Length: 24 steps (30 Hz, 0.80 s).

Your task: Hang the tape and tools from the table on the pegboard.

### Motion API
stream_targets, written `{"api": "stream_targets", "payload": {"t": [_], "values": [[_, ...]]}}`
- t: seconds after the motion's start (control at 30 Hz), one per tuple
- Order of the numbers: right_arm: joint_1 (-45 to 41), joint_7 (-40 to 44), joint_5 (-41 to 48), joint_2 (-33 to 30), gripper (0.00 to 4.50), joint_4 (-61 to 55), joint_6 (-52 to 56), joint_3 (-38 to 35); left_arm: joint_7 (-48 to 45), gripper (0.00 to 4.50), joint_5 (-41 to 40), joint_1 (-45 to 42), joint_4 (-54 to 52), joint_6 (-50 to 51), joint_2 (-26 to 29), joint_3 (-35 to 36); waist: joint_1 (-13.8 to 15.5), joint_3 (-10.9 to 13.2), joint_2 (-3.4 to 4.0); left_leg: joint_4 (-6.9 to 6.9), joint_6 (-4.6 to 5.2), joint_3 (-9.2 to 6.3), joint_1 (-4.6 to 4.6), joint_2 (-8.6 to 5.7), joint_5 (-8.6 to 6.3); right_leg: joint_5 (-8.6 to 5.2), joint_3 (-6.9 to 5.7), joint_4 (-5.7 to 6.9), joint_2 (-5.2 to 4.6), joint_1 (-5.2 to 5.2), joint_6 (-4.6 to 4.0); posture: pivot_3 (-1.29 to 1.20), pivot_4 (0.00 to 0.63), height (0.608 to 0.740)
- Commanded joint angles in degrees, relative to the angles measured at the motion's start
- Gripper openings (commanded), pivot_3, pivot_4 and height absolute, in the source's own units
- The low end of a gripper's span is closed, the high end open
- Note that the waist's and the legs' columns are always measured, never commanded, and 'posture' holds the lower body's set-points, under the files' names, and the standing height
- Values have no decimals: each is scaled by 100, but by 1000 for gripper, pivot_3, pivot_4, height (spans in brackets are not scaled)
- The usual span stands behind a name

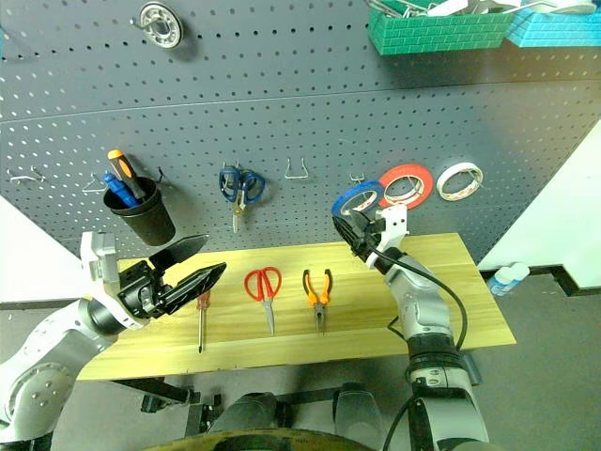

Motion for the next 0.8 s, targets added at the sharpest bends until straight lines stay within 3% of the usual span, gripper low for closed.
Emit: {"api": "stream_targets", "payload": {"t": [0.03,0.1,0.27,0.47,0.8], "values": [[64,122,121,16,3904,-245,58,-6,-37,4500,-73,-27,-144,-27,109,159,-1,0,0,0,-1,1,0,3,1,1,0,0,7,0,-2,-59,0,736],[198,176,136,2,4487,-374,124,29,-46,4500,-73,-10,-140,-46,101,146,4,-1,-1,0,-2,2,0,13,1,3,0,-1,21,0,-6,-60,0,736],[655,110,249,-15,4487,-960,573,65,-44,4500,-80,48,-167,-28,171,203,1,-1,-1,-1,-5,3,-1,28,3,8,0,-2,26,-3,-15,-68,0,736],[994,-886,-417,-25,4487,-1716,1502,544,19,4500,40,183,-89,-47,269,313,-6,-2,-3,1,-16,10,2,43,9,8,1,-2,37,-3,-43,-69,0,736],[743,-2024,-638,136,4487,-2449,4383,1089,-27,4500,352,637,124,-71,453,802,30,113,-47,0,-24,9,-5,53,14,6,0,-8,40,-10,-57,-27,84,736]]}}
